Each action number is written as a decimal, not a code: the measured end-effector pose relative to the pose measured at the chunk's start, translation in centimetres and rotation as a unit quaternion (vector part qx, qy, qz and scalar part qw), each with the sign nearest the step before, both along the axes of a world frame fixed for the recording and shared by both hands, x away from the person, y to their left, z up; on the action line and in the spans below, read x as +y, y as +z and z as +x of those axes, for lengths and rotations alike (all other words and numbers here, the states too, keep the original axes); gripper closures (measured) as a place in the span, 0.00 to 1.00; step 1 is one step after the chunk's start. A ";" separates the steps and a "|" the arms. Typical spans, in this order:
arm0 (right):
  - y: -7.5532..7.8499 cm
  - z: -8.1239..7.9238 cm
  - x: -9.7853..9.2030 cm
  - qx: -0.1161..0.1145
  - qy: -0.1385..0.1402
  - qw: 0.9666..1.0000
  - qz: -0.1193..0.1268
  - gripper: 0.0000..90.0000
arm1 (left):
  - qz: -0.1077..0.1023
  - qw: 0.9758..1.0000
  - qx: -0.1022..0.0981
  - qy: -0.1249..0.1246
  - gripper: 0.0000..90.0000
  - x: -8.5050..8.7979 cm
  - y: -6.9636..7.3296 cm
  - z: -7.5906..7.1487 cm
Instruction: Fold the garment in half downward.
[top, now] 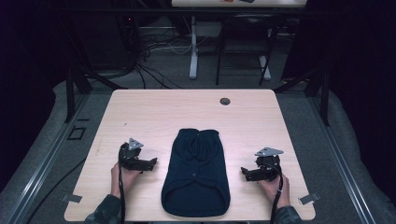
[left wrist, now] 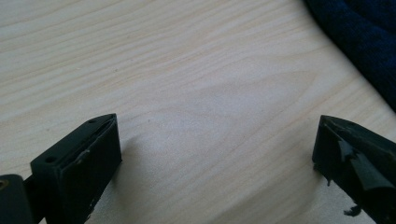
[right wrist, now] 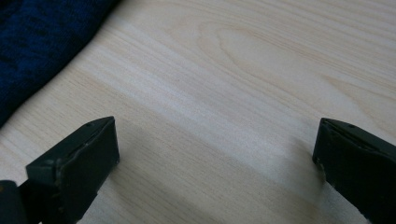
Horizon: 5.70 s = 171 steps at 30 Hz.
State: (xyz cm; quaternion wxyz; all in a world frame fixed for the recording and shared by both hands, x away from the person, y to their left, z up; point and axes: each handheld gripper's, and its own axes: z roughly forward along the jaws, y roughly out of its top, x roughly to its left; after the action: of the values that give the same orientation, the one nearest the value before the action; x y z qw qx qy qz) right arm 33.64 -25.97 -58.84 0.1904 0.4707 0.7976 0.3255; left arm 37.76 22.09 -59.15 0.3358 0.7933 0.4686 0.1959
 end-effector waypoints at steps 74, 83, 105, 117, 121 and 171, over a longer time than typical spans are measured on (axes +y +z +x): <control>2.2 15.2 11.2 0.129 0.074 0.986 0.070 0.78 | 0.022 0.989 0.061 -0.131 0.65 -12.5 2.4 11.2; 2.9 14.2 12.3 0.103 0.084 0.991 0.012 0.82 | 0.021 0.988 0.067 -0.135 0.80 -12.5 2.7 11.1; 8.1 11.0 12.7 0.009 0.120 0.992 -0.024 0.82 | -0.012 0.986 0.019 -0.162 0.82 -10.8 7.5 8.6; 10.1 9.7 12.2 -0.021 0.128 0.991 -0.021 0.82 | -0.017 0.983 -0.006 -0.181 0.82 -10.7 9.5 7.6; 10.8 9.4 12.2 -0.031 0.127 0.991 -0.018 0.82 | -0.016 0.983 -0.016 -0.183 0.82 -10.6 10.3 7.3; 17.2 6.9 11.0 -0.132 0.134 0.982 -0.017 0.82 | -0.021 0.972 -0.093 -0.213 0.82 -10.7 17.9 5.5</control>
State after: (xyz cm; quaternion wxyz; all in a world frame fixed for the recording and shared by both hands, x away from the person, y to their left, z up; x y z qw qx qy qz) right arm 40.56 -14.97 -41.67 0.2567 0.3089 0.8267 0.3940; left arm 43.23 11.41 -41.25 0.4286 0.8459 0.2595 0.1830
